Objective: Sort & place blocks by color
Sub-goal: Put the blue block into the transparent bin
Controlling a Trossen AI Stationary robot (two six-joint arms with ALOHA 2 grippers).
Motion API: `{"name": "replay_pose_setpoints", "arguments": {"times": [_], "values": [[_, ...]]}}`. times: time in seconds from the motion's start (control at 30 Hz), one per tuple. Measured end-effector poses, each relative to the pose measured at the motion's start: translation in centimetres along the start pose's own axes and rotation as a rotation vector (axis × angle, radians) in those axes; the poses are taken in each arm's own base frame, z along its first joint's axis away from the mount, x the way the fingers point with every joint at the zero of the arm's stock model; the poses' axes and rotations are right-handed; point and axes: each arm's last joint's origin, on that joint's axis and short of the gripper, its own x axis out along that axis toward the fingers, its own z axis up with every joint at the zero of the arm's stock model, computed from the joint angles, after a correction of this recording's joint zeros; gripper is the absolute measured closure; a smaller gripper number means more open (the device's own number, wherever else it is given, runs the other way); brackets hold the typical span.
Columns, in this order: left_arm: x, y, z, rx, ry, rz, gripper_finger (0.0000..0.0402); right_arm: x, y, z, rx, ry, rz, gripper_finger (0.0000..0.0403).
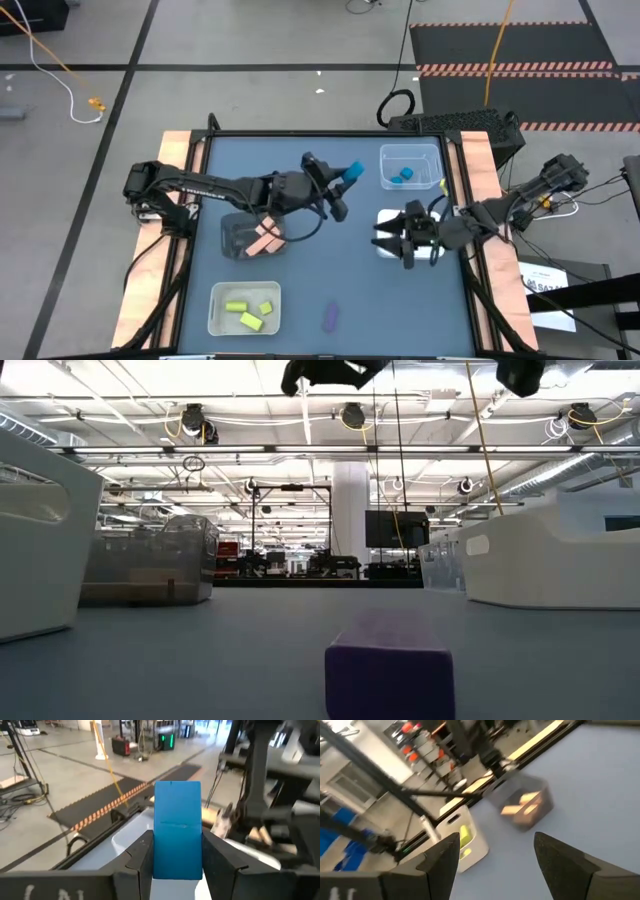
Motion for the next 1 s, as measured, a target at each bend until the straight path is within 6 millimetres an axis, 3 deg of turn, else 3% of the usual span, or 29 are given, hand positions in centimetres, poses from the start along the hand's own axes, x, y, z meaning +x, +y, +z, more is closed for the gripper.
{"name": "replay_pose_setpoints", "arguments": {"times": [0.23,0.57,0.67,1.0], "values": [[1.1,0.9,-1.7,0.046,0.118,0.009,0.0271,-0.1,-2.3,3.1,0.175,-0.135,-0.089,0.0158],[4.0,1.3,-4.1,0.075,0.145,-0.008,0.0271,-1.8,-4.2,6.2,0.208,-0.242,-0.085,0.0154],[4.5,1.0,-4.2,0.102,0.117,-0.021,0.0271,-1.3,-4.8,6.6,0.318,-0.261,-0.107,0.0154],[4.7,1.0,-3.7,0.137,0.059,-0.051,0.0271,1.8,-6.7,6.4,0.345,-0.236,-0.235,0.0154]]}}
